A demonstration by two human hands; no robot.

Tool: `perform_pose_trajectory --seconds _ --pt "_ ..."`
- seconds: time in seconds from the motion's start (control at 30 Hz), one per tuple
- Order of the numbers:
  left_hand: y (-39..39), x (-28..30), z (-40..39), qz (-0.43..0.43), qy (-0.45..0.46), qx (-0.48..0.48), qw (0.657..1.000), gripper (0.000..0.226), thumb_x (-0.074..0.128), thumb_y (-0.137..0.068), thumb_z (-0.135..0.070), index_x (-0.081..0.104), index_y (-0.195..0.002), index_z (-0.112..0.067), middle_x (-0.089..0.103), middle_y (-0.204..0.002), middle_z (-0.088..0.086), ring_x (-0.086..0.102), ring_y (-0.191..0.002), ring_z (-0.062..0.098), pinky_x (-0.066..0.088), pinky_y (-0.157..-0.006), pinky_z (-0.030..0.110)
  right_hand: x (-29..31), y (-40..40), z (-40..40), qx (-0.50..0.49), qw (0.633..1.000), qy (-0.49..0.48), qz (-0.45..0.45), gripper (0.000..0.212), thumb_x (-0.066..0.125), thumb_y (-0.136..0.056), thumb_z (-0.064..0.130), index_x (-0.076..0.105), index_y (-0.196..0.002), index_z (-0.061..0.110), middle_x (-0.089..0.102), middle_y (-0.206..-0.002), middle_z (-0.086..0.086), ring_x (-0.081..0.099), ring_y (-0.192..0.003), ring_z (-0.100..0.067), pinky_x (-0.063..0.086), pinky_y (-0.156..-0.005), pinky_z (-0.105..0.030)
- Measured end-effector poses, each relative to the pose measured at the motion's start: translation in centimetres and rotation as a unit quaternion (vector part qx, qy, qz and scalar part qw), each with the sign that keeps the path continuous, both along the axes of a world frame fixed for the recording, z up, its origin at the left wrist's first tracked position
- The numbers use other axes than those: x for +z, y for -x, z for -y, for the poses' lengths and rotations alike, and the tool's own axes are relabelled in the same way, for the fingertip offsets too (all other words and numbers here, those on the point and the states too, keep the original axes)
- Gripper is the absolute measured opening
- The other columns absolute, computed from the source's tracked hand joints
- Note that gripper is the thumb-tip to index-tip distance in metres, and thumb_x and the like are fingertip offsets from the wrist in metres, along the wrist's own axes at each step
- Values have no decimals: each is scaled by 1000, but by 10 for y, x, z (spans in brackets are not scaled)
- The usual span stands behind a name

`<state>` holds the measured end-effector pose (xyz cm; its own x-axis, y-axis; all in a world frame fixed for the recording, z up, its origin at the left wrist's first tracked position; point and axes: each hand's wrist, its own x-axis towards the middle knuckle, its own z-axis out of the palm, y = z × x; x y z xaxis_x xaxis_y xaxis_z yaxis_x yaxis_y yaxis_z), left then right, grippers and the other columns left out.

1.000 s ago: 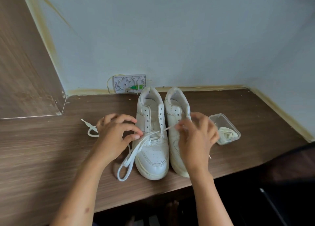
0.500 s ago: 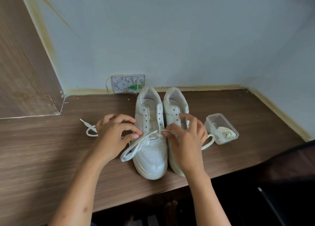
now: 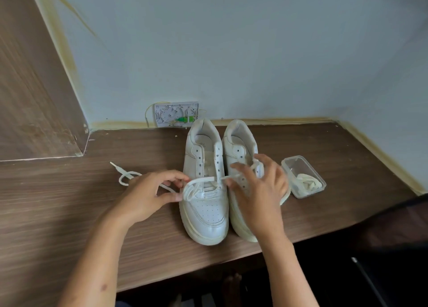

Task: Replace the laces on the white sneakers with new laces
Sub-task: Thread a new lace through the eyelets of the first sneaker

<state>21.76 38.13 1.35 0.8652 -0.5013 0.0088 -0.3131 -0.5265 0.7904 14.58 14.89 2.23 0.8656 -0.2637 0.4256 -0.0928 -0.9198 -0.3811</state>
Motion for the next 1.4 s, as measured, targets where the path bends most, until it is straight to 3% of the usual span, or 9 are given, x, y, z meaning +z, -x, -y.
perform_pose_trajectory --seconds 0.13,0.3,0.53,0.67,0.8,1.0,1.17,1.27,1.4 --pt "1 -1 5 2 -9 15 1000 43 89 -62 -35 67 -96 -48 68 -95 -23 60 -95 -5 47 -87 28 -4 -4 -11 5 1000 1 26 2 71 -88 33 70 -87 35 48 -133 2 33 -127 -29 26 -106 -56" --pt "0 0 5 17 -29 26 999 15 80 -79 -28 70 -76 -38 68 -80 -24 61 -85 -5 42 -68 18 5 1 9 -111 987 -81 79 4 73 -86 27 72 -88 30 53 -124 3 31 -125 -22 19 -107 -50" --pt "3 3 -1 3 -38 45 998 17 56 -98 -22 52 -84 -31 70 -87 -16 62 -87 -1 47 -82 29 7 4 13 -151 980 -103 76 4 69 -90 26 71 -89 23 52 -118 2 33 -125 -27 18 -110 -50" --pt "0 9 -18 45 -13 145 988 21 46 -101 -16 44 -83 -27 69 -73 -7 59 -66 3 41 -65 29 8 5 22 -188 973 -107 79 3 70 -88 19 70 -86 21 53 -116 1 36 -121 -28 18 -108 -48" --pt "-2 8 -41 68 -62 269 959 14 48 -99 -17 45 -89 -27 68 -80 -3 63 -80 30 46 -77 43 8 5 24 -203 968 -133 65 2 69 -89 21 71 -89 21 53 -118 -1 35 -120 -28 18 -108 -48" --pt "3 14 -20 98 -46 164 981 24 65 -86 -39 57 -107 -46 59 -109 -26 56 -110 7 39 -101 48 5 4 14 -96 989 -102 48 28 70 -88 33 63 -115 29 41 -131 -2 23 -124 -20 20 -109 -51" --pt "3 12 13 181 -24 64 981 31 58 -78 -72 68 -87 -44 65 -79 -29 59 -86 -6 41 -96 51 -2 -3 -6 10 999 -40 14 13 69 -87 45 70 -98 37 46 -132 1 28 -127 -26 24 -106 -49" --pt "4 5 25 216 -61 61 972 28 51 -79 -64 67 -79 -41 58 -73 -28 55 -83 0 28 -109 51 -6 -4 -13 -4 999 -27 31 4 75 -84 35 72 -86 33 50 -129 -1 33 -123 -29 28 -105 -52" --pt "0 2 17 273 -35 141 951 14 68 -87 -36 63 -74 -34 59 -72 -21 50 -71 -1 25 -108 48 -4 -4 -15 -30 998 -12 56 11 77 -82 26 68 -76 30 55 -122 4 38 -118 -26 30 -103 -52"
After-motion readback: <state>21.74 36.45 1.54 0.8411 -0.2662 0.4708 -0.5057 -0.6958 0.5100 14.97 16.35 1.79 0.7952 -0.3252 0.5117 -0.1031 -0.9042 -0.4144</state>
